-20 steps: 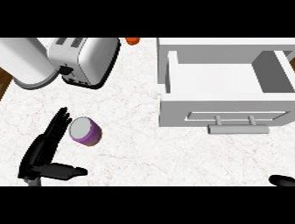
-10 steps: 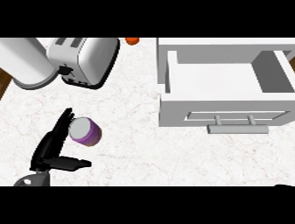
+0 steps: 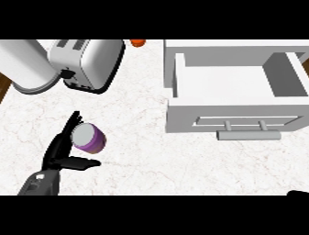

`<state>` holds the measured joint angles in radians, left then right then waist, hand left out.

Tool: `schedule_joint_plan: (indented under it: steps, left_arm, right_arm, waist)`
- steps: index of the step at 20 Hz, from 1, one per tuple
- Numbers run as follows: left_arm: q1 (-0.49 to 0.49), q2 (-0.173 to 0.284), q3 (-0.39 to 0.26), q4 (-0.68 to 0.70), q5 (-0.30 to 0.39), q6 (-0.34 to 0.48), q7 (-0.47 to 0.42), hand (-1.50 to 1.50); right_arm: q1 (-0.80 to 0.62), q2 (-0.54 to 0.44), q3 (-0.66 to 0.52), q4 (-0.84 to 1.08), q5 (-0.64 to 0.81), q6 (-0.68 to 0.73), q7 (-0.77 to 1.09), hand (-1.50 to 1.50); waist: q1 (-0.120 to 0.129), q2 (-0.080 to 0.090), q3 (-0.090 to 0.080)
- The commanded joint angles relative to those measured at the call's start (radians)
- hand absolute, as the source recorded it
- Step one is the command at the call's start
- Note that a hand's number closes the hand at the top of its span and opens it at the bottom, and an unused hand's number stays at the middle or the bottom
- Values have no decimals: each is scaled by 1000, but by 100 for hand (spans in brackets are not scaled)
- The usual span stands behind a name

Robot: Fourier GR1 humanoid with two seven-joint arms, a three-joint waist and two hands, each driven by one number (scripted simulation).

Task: Pick up the can, place it into the drawer and close the drawer

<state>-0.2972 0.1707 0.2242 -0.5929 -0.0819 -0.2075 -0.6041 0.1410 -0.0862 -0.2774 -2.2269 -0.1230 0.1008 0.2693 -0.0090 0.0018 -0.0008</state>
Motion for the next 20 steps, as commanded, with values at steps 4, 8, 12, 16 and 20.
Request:
schedule_joint_plan:
  steps: [4,8,12,16,20]
  left_arm:
    - [-143,57,34,227,2,-23,-106,-150]
    - [-161,5,-5,300,-43,-7,-188,-150]
    - [-245,16,-14,373,-59,-63,-165,-150]
    - [-279,21,-5,362,-31,-150,-130,150]
    - [-241,24,-24,328,-29,-209,-159,150]
  right_arm:
    - [9,14,14,17,23,28,-34,-150]
    - [-19,3,12,-52,3,-4,77,-150]
    - [-28,12,13,-6,25,-1,23,-150]
    - [-51,-3,-3,-51,12,-21,81,-150]
    - [-32,7,-11,6,28,3,14,-150]
  waist:
    - [-1,1,0]
    - [-5,2,-1]
    - [-14,5,-1]
    - [-11,4,-1]
    - [-3,2,0]
